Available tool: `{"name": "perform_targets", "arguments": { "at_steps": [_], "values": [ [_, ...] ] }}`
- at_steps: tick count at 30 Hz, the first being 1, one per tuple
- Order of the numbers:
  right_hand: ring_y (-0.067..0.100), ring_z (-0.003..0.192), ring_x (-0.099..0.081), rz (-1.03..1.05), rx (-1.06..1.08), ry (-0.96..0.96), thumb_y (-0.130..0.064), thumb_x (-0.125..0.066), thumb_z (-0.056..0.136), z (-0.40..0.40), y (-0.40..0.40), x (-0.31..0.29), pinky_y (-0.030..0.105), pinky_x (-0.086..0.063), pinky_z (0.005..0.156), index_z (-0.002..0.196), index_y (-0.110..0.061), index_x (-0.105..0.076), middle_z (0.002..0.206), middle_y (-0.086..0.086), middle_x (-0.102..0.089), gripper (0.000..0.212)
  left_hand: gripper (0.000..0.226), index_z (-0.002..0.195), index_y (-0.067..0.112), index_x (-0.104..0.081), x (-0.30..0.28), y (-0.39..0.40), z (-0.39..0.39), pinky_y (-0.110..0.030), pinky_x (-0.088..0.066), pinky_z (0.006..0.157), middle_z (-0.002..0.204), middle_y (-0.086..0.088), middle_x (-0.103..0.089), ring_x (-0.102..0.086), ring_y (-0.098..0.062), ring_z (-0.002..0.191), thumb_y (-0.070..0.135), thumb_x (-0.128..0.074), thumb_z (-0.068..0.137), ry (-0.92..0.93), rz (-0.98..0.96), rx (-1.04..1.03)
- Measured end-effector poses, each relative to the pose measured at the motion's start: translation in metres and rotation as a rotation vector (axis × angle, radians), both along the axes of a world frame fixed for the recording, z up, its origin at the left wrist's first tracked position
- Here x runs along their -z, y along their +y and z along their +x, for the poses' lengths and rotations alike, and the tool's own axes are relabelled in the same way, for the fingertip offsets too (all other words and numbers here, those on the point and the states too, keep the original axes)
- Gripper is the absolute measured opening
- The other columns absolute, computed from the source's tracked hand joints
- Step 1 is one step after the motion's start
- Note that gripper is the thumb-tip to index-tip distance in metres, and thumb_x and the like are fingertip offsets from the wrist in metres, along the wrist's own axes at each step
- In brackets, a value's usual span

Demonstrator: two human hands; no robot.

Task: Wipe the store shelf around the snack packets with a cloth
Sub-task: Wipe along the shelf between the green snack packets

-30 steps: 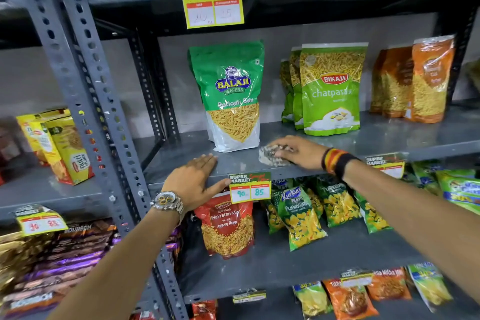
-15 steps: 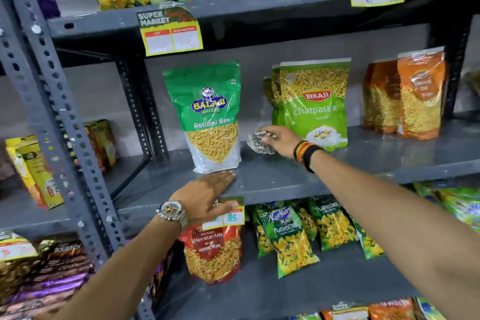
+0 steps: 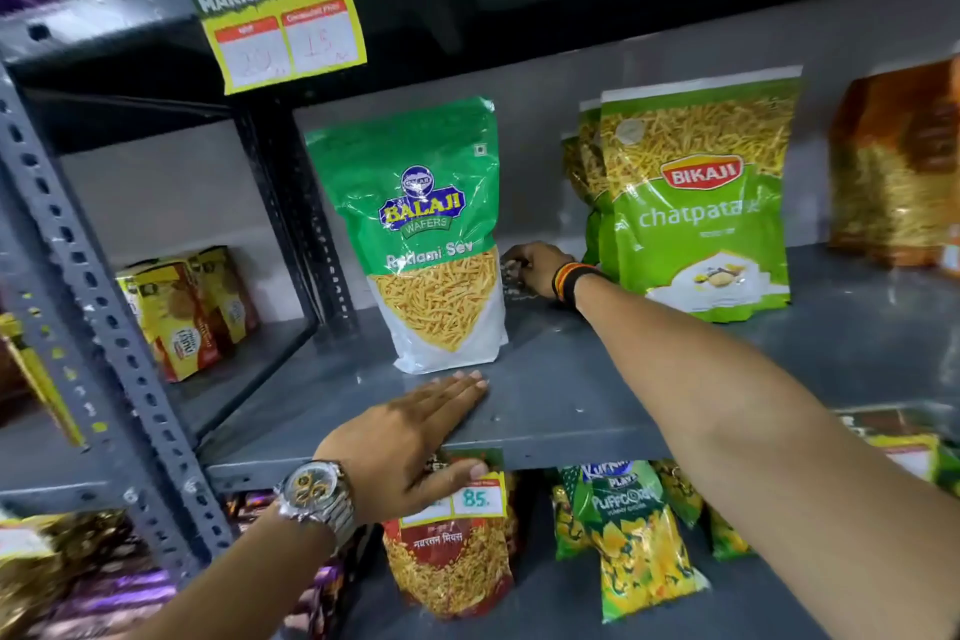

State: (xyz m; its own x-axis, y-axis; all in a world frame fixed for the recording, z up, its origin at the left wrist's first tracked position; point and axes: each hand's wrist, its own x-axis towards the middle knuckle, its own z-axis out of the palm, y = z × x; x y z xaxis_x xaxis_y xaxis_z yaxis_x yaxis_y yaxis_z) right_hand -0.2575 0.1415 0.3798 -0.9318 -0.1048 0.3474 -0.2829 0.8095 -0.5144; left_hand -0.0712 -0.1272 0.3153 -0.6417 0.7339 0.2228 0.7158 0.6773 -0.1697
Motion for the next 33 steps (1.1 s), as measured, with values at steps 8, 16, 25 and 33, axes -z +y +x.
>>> {"name": "perform_targets", "arguments": {
  "at_steps": [8,16,25,33],
  "values": [
    [0.029,0.12,-0.055,0.114,-0.115,-0.171,-0.008,-0.045,0.092,-0.001,0.0,0.01,0.03,-0.042,0.101,0.125,-0.019,-0.061,0.133,0.009,-0.06,0.039,0.085,0.165,0.023,-0.015,0.0,0.0,0.0,-0.029,-0.014,0.125,0.17,0.006,-0.02,-0.021,-0.009,0.154,0.075,-0.028,0.099,0.042,-0.01,0.014],
    [0.026,0.124,-0.052,0.194,-0.078,-0.184,-0.014,-0.051,0.094,0.091,0.005,0.0,0.018,-0.036,0.088,0.135,-0.015,-0.053,0.138,0.009,-0.054,0.041,0.091,0.165,0.021,-0.015,-0.005,0.003,0.009,-0.03,-0.02,0.124,0.17,0.003,-0.019,-0.026,-0.014,0.155,0.079,-0.015,0.095,0.025,-0.024,0.005],
    [0.015,0.121,-0.047,0.219,-0.106,-0.304,-0.019,-0.056,0.094,0.15,0.017,-0.018,0.023,-0.034,0.099,0.133,-0.019,-0.053,0.131,0.0,-0.052,0.039,0.084,0.163,0.017,-0.021,-0.003,0.0,0.005,-0.035,-0.028,0.124,0.169,-0.003,-0.026,-0.03,-0.019,0.153,0.072,-0.025,0.1,0.038,0.004,0.057],
    [0.025,0.117,-0.058,0.078,0.046,-0.136,-0.021,-0.053,0.095,0.135,0.002,0.014,0.017,-0.042,0.09,0.134,-0.017,-0.053,0.136,0.01,-0.056,0.039,0.082,0.164,0.017,-0.02,-0.004,0.002,0.007,-0.035,-0.025,0.123,0.169,-0.004,-0.026,-0.03,-0.02,0.154,0.069,-0.03,0.101,0.034,0.013,0.039]
  ]
}}
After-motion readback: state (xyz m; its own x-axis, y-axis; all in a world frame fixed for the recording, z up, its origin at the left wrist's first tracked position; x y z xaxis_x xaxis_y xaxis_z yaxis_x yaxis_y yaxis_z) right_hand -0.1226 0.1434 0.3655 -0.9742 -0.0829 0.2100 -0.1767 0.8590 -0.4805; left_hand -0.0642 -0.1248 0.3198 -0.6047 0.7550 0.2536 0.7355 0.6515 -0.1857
